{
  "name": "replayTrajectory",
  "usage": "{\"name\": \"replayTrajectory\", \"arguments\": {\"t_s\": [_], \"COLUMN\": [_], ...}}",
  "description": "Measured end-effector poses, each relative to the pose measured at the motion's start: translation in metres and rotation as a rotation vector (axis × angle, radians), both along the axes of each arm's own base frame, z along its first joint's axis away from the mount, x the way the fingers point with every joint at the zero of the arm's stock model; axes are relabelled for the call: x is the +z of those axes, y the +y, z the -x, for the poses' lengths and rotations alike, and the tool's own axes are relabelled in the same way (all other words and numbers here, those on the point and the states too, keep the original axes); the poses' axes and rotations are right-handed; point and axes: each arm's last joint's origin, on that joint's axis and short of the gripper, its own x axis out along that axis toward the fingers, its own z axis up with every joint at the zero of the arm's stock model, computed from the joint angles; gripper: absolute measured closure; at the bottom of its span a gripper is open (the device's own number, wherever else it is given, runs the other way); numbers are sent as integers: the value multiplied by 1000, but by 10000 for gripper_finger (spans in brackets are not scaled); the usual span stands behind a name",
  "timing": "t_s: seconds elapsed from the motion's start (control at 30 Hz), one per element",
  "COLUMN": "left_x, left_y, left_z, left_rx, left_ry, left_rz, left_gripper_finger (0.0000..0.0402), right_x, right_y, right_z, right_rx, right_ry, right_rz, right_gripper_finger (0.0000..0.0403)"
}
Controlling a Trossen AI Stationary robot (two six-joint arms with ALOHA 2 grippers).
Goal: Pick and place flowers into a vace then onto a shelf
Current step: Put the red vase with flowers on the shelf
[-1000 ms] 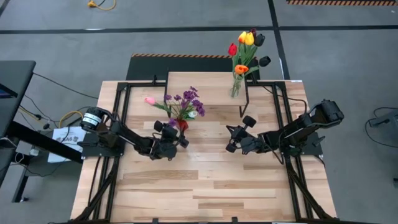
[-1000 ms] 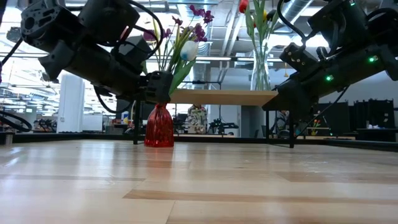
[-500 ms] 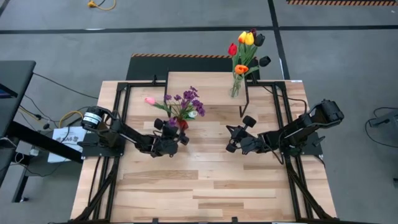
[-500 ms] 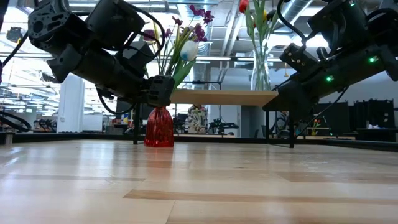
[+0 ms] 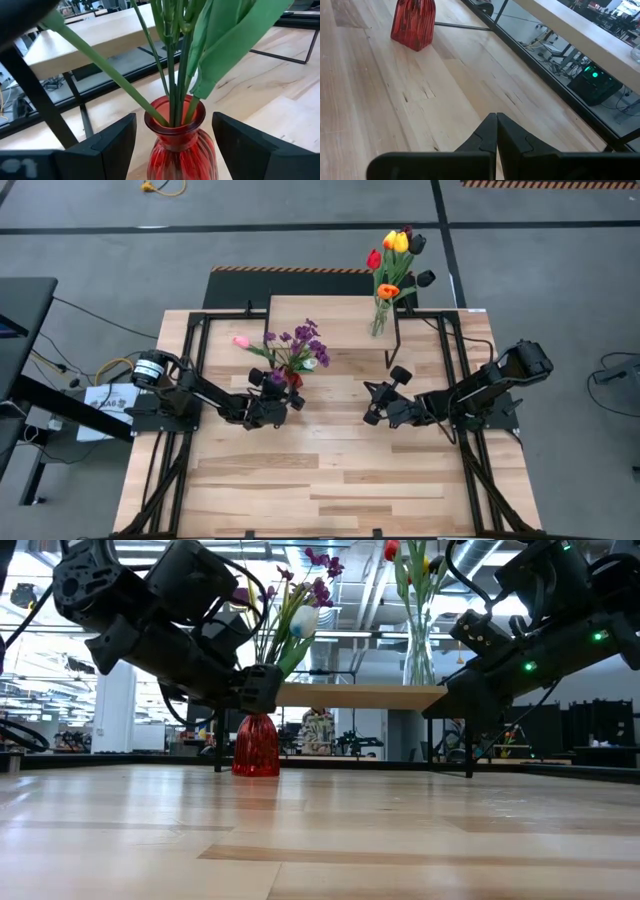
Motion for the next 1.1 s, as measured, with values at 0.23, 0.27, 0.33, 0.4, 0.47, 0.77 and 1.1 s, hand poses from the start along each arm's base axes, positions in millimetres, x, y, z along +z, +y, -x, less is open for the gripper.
{"name": "replayTrajectory", "arguments": {"t_s": [0.23,0.27,0.33,0.4,0.47,0.77,1.1], "left_x": [0,0,0,0,0,0,0], "left_y": [4,4,4,4,4,4,4], "left_z": [-1,-1,-1,-1,-1,-1,-1], "left_rx": [-1,-1,0,0,1,1,1], "left_ry": [-5,-4,-5,-5,-5,-5,-5], "left_rz": [14,14,13,13,13,12,13], "left_gripper_finger": [149,149,149,149,150,191,245], "right_x": [0,0,0,0,0,0,0], "right_y": [0,0,0,0,0,0,0], "right_z": [0,0,0,0,0,0,0], "right_rx": [0,0,0,0,0,0,0], "right_ry": [0,0,0,0,0,0,0], "right_rz": [0,0,0,0,0,0,0], "right_gripper_finger": [403,403,403,403,403,403,403]}}
